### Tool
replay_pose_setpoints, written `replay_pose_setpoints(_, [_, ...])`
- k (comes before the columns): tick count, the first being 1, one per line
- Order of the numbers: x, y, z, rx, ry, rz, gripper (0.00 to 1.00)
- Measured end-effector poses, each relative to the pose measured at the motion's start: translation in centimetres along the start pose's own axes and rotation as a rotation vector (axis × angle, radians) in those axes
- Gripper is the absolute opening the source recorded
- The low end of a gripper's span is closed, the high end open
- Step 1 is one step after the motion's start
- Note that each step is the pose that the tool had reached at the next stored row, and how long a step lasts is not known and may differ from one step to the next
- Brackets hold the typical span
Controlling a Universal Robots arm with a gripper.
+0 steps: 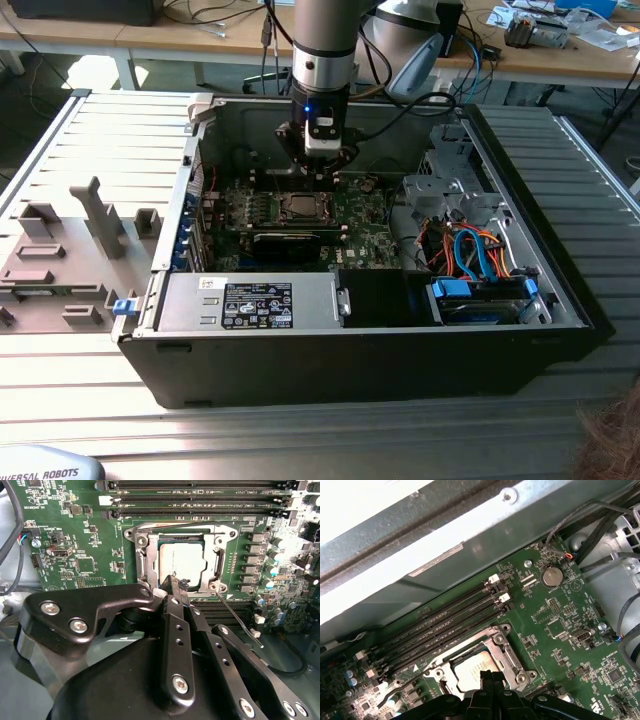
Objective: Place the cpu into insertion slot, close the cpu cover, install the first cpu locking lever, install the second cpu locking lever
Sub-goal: 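Install the first cpu locking lever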
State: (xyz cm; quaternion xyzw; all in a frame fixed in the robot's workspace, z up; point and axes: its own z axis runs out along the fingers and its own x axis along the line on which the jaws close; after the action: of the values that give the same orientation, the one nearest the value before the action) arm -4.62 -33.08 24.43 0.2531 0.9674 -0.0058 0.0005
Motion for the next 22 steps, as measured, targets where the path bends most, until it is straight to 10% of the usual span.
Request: replay_pose_setpoints(22, [0.0, 0.0, 0.0, -0.0001, -0.0005, -0.039, 0.11])
